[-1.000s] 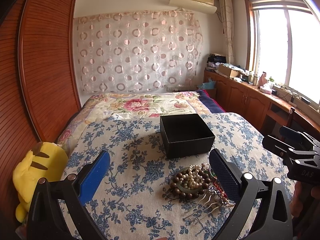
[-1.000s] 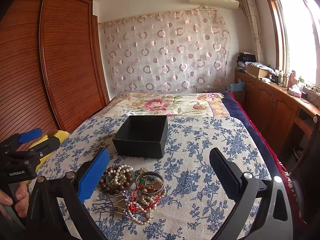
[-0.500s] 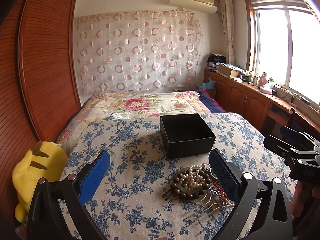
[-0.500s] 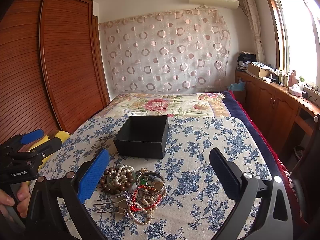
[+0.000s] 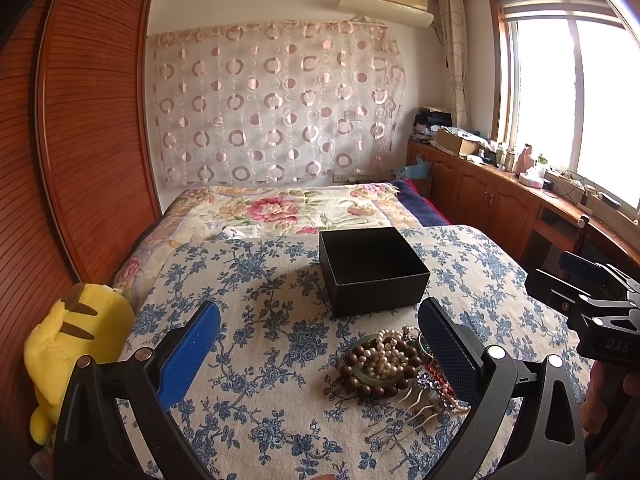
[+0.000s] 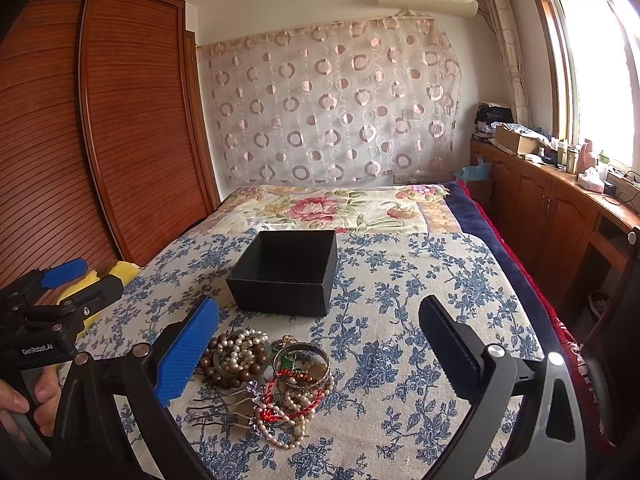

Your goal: Organize jewelry

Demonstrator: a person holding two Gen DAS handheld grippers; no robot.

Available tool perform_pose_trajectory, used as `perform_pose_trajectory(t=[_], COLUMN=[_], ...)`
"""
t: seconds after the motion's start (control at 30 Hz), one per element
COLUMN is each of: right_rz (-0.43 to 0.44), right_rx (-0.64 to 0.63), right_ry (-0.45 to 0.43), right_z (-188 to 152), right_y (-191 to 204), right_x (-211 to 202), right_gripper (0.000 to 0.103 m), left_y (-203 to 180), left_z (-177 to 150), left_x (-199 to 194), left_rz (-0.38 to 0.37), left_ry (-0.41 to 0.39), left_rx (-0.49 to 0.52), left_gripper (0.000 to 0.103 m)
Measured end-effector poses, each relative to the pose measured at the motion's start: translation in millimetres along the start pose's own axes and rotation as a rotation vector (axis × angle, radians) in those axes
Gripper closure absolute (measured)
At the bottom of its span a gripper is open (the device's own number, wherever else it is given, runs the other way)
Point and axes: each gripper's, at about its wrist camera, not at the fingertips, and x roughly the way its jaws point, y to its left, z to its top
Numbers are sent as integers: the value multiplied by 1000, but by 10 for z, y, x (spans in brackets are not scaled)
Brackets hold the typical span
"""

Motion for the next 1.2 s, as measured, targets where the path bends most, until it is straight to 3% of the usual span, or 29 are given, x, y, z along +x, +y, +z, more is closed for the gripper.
perform_pose_trajectory(t=[0.57,1.2], right_rz=[2,-14], right_rx=[5,25], right_ry=[2,100], right_z=[-10,-227], right_y=[-13,-345], right_x=[13,454], right_gripper=[2,2], left_y=[-15,206], left_z=[-19,-388], left_x=[12,578], left_rz=[-4,-43], left_ry=[7,206], left_rx=[1,28], left_gripper=[7,7])
